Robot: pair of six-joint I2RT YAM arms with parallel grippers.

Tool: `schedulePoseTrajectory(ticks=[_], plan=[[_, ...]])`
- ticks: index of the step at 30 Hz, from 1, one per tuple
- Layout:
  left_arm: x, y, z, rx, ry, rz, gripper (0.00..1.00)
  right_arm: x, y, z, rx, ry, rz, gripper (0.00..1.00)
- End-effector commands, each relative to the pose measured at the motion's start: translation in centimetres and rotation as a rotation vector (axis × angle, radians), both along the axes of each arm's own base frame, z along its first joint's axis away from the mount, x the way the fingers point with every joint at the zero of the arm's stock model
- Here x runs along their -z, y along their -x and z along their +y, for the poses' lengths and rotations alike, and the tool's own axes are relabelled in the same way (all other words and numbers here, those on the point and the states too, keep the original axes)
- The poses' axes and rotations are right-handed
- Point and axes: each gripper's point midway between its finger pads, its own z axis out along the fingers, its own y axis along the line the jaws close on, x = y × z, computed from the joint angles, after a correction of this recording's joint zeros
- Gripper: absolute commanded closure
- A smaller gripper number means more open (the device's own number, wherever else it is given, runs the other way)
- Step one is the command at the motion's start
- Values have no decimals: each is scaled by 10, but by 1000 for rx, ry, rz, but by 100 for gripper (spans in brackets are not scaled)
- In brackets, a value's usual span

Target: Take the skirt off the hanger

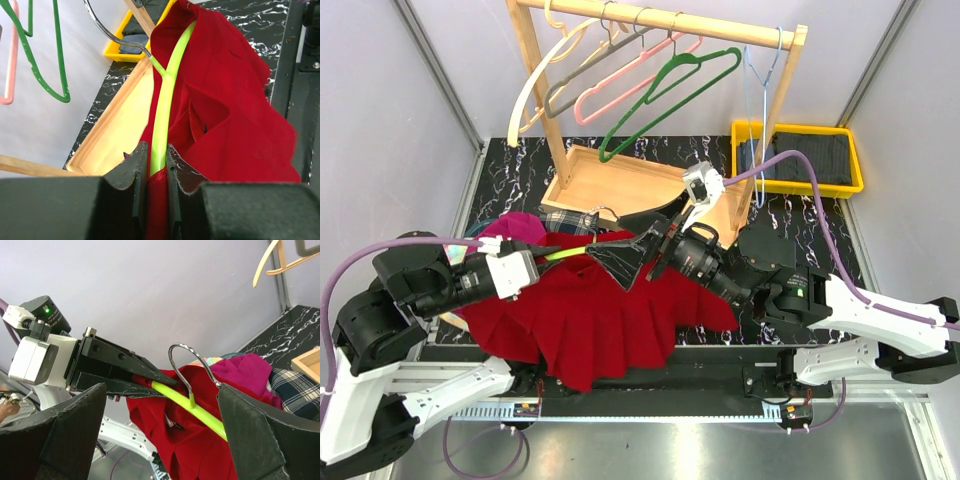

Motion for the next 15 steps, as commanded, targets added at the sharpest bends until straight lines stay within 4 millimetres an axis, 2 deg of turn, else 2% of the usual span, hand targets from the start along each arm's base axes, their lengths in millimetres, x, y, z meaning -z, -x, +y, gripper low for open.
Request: schedulePoseTrajectory(ticks=[1,6,8,15], plan=[[-55,-13,-24,30,173,-116,100,-37,11,2,-50,-120,-41,0],[-72,-21,-32,30,210,-140,100,-28,8,8,-43,-114,-32,0],[-85,-24,-35,28,236,-150,100,-18,8,12,-46,-95,-22,0],[-114,-29,-41,21,299,-161,100,-8,4,11,-19,-83,-21,0]])
